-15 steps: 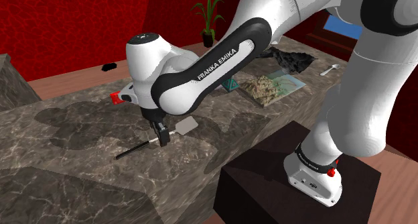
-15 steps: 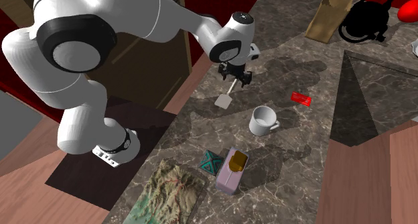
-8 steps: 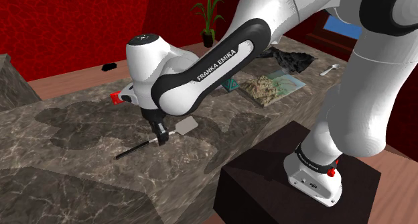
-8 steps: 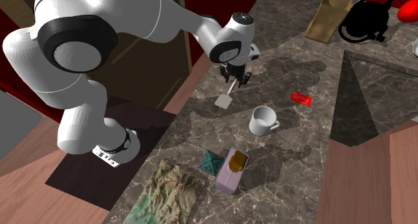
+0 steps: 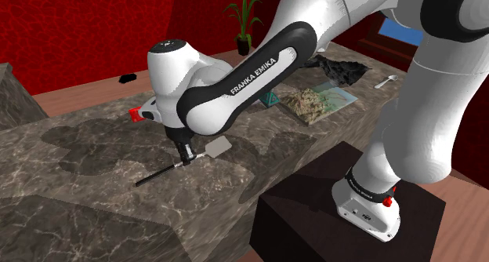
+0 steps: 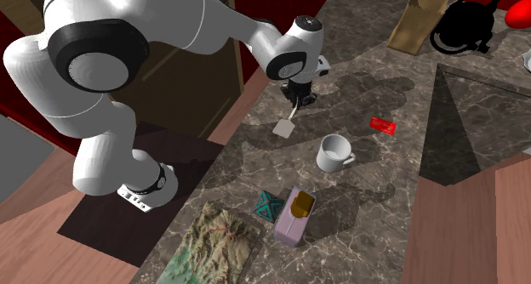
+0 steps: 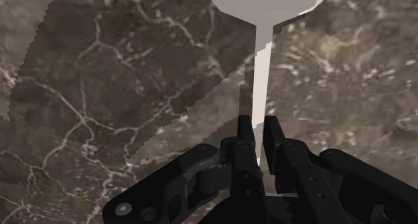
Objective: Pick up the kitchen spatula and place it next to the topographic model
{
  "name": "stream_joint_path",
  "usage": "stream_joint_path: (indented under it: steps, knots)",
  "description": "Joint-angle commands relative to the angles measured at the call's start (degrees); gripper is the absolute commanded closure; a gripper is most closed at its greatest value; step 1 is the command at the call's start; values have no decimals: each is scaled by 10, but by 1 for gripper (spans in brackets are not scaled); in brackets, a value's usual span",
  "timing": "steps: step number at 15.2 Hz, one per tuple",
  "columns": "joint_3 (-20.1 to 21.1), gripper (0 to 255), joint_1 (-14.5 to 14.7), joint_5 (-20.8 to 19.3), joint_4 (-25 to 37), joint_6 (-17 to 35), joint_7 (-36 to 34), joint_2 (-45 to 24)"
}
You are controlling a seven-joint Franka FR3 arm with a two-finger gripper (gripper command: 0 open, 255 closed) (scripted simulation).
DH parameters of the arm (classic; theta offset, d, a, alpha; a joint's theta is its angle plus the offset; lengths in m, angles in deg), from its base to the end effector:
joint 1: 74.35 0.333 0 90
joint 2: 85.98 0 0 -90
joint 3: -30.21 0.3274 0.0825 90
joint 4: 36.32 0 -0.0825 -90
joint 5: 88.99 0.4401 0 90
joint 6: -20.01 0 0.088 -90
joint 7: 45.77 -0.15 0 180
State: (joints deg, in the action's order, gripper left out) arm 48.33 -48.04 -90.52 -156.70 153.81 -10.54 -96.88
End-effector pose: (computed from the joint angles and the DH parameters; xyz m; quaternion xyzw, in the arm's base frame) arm 0.4457 0.4356 0.2703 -0.7640 -0.6444 -0.0253 0.0216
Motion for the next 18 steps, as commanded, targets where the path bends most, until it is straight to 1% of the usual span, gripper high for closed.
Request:
stream_joint_path:
  steps: [1,18]
  knots:
    - [0,255,0,0,0,0,0,0]
    - [4,255,-6,25,61,-121,14,63]
